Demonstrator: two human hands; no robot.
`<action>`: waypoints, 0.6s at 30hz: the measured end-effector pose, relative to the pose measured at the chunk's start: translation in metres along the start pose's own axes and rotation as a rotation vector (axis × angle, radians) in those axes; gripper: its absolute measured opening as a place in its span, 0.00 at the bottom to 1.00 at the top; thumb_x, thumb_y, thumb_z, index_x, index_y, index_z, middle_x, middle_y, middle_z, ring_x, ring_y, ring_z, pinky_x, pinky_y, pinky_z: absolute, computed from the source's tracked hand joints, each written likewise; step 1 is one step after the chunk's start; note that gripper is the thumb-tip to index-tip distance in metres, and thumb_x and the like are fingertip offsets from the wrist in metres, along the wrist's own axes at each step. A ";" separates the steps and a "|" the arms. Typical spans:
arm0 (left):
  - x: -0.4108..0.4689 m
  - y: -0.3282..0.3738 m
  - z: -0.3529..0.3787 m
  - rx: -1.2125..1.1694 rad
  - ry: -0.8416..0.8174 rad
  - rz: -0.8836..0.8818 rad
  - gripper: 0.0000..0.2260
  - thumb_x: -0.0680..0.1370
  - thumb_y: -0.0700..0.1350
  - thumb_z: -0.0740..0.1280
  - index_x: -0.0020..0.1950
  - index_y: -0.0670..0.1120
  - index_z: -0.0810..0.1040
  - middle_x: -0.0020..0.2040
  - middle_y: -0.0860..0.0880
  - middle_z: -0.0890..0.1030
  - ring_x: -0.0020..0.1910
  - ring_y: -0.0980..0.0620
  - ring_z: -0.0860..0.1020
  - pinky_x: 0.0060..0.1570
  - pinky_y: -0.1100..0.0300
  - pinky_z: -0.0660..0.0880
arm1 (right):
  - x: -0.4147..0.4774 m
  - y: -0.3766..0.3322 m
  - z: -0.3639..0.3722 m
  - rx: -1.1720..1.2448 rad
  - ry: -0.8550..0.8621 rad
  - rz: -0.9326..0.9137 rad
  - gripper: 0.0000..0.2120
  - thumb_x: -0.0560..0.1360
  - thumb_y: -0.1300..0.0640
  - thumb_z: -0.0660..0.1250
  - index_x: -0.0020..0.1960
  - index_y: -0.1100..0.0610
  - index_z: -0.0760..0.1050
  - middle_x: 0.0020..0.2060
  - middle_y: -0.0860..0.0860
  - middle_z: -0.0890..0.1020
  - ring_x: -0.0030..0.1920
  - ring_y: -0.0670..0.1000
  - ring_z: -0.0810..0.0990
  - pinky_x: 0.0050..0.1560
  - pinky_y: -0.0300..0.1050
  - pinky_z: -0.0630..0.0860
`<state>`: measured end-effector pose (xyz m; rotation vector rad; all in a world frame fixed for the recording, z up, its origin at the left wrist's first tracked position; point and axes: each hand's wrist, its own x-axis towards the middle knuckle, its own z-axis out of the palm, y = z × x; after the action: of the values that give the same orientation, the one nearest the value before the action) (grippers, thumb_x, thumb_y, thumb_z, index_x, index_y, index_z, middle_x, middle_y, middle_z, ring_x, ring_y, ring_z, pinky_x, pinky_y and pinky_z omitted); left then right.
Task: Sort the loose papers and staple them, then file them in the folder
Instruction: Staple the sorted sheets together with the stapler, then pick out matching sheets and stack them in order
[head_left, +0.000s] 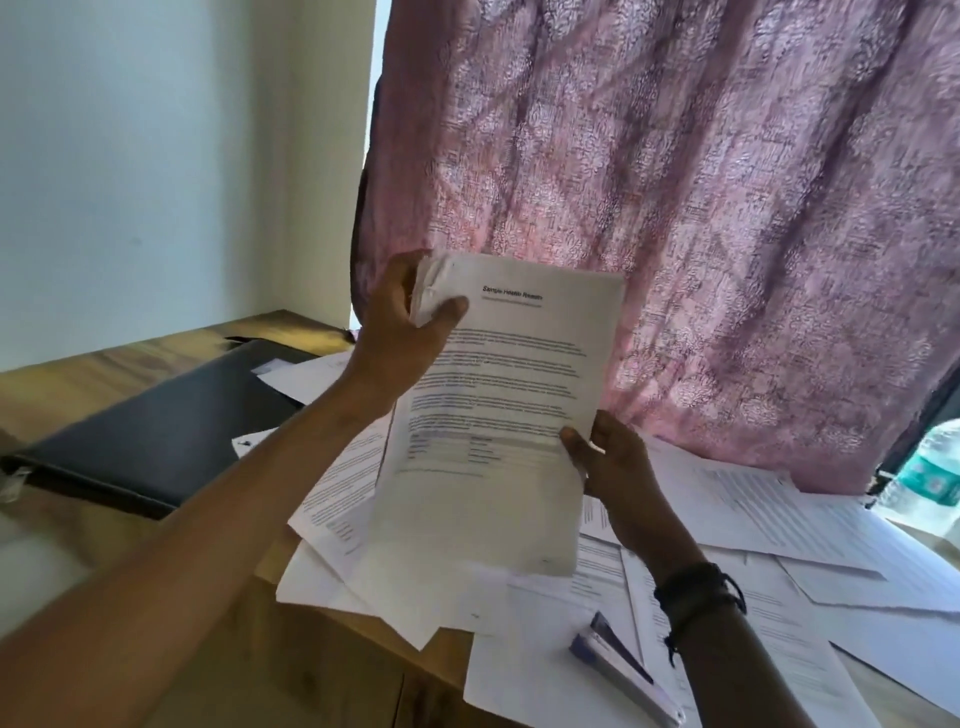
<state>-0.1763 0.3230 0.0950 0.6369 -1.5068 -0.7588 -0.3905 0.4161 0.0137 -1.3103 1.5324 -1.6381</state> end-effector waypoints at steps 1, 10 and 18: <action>0.004 -0.006 -0.008 0.048 -0.026 -0.040 0.21 0.75 0.46 0.71 0.65 0.49 0.68 0.52 0.55 0.76 0.48 0.56 0.78 0.41 0.69 0.76 | 0.005 -0.002 0.006 0.032 0.011 -0.010 0.11 0.79 0.62 0.64 0.61 0.60 0.77 0.55 0.54 0.84 0.53 0.54 0.84 0.49 0.52 0.83; -0.006 -0.100 -0.090 0.359 -0.119 -0.464 0.10 0.77 0.39 0.67 0.58 0.44 0.77 0.52 0.48 0.80 0.43 0.54 0.78 0.42 0.62 0.74 | 0.026 0.014 0.097 0.130 -0.226 0.287 0.16 0.77 0.59 0.68 0.64 0.56 0.72 0.57 0.55 0.82 0.51 0.53 0.83 0.46 0.55 0.82; 0.035 -0.174 -0.213 0.665 -0.016 -0.617 0.08 0.74 0.34 0.68 0.52 0.35 0.78 0.52 0.34 0.80 0.47 0.37 0.79 0.44 0.50 0.73 | 0.030 0.029 0.181 0.148 -0.579 0.364 0.30 0.71 0.72 0.70 0.70 0.62 0.64 0.58 0.60 0.80 0.47 0.51 0.83 0.43 0.41 0.82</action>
<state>0.0256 0.1677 -0.0152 1.6480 -1.5879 -0.7024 -0.2461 0.3058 -0.0264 -1.1983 1.1802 -1.0056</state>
